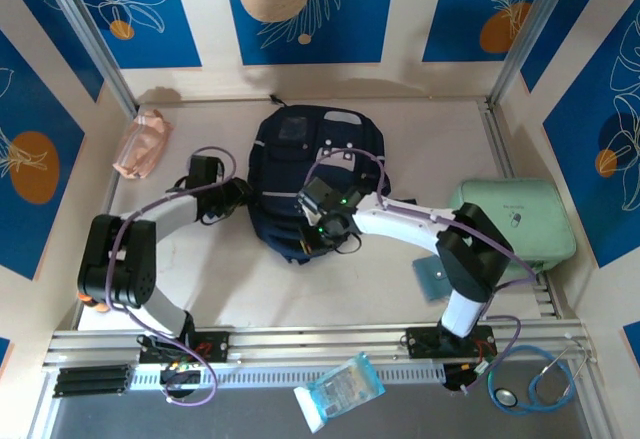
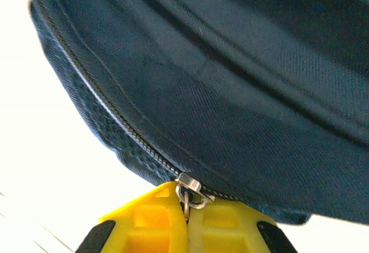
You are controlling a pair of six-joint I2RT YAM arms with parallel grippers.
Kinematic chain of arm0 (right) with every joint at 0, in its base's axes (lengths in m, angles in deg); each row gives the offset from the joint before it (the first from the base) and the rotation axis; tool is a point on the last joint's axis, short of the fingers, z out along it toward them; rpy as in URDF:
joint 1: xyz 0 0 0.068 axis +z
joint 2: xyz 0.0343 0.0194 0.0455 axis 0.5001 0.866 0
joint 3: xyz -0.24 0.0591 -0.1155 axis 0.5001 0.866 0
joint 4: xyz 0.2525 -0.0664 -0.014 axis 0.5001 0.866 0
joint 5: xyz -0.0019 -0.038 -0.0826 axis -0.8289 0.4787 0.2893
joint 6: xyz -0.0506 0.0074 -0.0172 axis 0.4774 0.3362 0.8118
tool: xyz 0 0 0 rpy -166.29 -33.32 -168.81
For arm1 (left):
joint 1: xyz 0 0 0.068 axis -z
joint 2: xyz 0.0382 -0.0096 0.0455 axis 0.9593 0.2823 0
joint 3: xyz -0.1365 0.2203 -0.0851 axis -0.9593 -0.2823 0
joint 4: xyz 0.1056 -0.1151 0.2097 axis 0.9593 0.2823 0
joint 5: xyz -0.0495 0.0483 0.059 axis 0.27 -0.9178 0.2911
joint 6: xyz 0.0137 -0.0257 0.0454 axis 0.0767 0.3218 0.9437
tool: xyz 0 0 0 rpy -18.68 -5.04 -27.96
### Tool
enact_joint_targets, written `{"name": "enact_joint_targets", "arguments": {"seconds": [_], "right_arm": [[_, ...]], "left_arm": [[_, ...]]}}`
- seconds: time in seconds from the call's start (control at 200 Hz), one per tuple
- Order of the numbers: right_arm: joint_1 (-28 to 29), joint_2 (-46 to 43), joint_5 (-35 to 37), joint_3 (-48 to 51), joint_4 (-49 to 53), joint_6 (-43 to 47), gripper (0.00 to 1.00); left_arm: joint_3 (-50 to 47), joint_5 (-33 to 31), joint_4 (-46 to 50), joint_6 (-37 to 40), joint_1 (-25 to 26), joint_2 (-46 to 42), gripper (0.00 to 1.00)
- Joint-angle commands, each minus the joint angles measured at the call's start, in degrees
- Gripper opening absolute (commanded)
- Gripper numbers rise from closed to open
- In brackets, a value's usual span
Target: Pack books, pencil case, and school supplies into a backpack
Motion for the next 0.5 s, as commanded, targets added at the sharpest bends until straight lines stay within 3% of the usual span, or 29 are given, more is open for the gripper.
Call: {"name": "enact_joint_targets", "arguments": {"seconds": [0.0, 0.27, 0.495], "right_arm": [[0.21, 3.57, -6.86, -4.86, -5.75, -2.26, 0.0], [2.21, 10.22, -11.28, -14.3, -6.48, -1.16, 0.0], [2.95, 11.2, -12.34, -14.6, -7.44, -1.52, 0.0]], "left_arm": [[-0.7, -3.91, 7.72, 2.6, -0.53, -6.81, 0.49], [-1.85, 0.67, 17.8, 3.3, 0.27, -14.71, 0.54], [0.89, -2.01, 21.5, 1.73, 3.49, -12.97, 0.55]]}}
